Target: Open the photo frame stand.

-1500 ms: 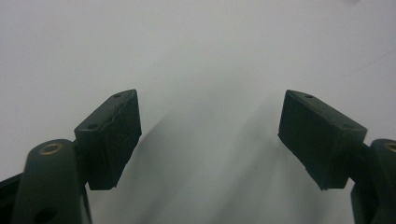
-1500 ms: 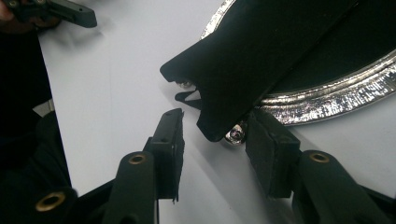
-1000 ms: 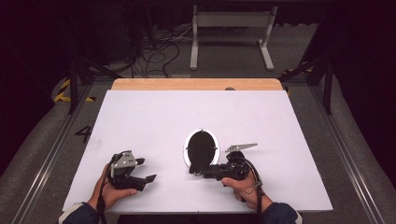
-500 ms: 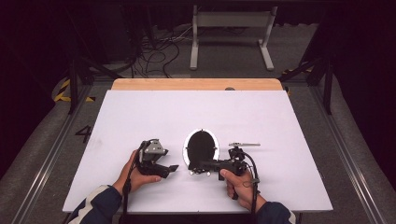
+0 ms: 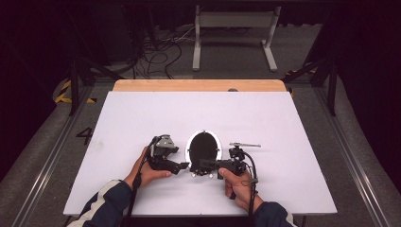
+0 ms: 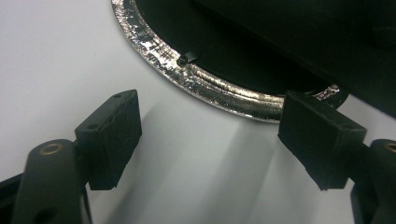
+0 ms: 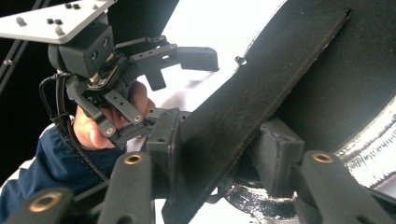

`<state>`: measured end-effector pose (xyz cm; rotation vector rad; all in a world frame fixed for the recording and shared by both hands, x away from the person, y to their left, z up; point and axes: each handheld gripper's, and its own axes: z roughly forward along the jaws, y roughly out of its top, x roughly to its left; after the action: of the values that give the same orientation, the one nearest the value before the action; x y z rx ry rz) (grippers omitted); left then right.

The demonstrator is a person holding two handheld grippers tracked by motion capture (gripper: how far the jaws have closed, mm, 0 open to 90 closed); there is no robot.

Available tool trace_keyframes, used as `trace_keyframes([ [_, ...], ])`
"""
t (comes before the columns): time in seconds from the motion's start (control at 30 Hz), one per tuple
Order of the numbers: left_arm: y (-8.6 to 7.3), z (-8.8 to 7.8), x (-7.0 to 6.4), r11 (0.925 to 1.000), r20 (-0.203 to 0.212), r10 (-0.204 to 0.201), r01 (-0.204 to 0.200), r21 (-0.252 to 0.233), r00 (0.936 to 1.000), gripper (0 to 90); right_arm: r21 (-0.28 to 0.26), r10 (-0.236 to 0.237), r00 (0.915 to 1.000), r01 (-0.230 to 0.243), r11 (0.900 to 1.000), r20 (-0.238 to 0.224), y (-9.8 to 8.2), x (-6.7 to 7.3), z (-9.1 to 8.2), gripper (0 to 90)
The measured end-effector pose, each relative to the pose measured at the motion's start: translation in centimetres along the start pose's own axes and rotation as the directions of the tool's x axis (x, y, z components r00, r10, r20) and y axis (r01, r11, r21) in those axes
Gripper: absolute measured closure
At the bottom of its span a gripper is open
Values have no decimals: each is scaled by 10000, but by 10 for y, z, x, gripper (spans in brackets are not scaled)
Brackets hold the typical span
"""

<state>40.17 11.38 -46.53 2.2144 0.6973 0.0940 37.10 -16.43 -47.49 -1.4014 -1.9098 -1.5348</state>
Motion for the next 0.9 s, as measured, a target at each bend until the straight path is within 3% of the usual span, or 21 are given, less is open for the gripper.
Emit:
trace_keyframes([
  [0.2,1,3,5,9998,411,-25,33,-197,9992,201,-31,-707,9975,707,9975,-56,0,4,1,616],
  [0.27,4,4,9,9996,635,-151,167,-235,9979,197,7,-869,9962,869,9962,-65,0,4,1,621],
  [0.3,5,5,9,9988,737,-407,426,-252,9965,199,21,-905,9959,905,9959,-84,1,4,1,622],
  [0.5,10,10,19,9955,1060,-767,821,-478,9914,188,131,-1477,9889,1479,9889,-151,2,5,0,634],
  [0.6,12,11,23,9915,1514,-1110,1198,-499,9822,168,259,-1691,9852,1698,9851,-270,3,5,-1,637],
  [0.77,15,14,27,9879,1759,-1289,1419,-629,9759,174,394,-2023,9785,2038,9782,-394,5,4,-3,640],
  [0.87,16,15,30,9873,1933,-1294,1444,-657,9726,164,463,-2339,9709,2362,9706,-504,5,4,-5,648],
  [0.9,16,14,30,9859,2012,-1331,1505,-734,9705,164,466,-2665,9618,2695,9619,-620,5,4,-7,659],
])
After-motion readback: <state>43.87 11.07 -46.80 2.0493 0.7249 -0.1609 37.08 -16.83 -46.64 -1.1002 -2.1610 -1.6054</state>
